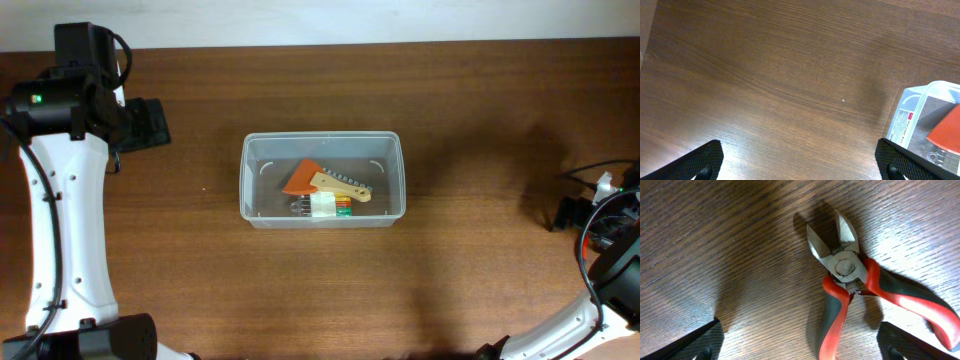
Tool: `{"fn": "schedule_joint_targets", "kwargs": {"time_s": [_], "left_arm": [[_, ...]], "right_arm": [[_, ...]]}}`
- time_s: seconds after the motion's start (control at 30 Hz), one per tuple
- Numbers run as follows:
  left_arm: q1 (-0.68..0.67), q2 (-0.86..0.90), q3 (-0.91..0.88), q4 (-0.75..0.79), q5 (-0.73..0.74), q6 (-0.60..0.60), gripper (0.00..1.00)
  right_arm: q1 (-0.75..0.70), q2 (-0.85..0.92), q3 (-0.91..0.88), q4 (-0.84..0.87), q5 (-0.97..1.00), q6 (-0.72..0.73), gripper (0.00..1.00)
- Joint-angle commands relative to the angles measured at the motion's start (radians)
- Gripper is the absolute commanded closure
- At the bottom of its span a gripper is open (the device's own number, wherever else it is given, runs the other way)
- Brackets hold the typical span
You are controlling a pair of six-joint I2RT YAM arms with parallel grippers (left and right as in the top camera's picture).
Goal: Pack container
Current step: 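Close the right gripper on the pliers' red handle and lift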
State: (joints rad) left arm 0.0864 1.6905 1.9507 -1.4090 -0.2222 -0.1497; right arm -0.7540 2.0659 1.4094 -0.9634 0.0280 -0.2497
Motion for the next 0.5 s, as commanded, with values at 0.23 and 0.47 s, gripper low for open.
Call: {"fn": "schedule_joint_targets", "kwargs": {"time_s": [0.23, 0.47], "left_arm": [[0.002, -0.013, 0.014, 0.002, -0.010, 0.006, 0.01], [0.002, -0.013, 0.014, 0.002, -0.010, 0.006, 0.01]], "right_arm": [[0.001, 0.023, -0.005, 0.004, 0.002, -0.004, 0.22], [0.001, 0.023, -0.005, 0.006, 0.002, -0.004, 0.30]]}}
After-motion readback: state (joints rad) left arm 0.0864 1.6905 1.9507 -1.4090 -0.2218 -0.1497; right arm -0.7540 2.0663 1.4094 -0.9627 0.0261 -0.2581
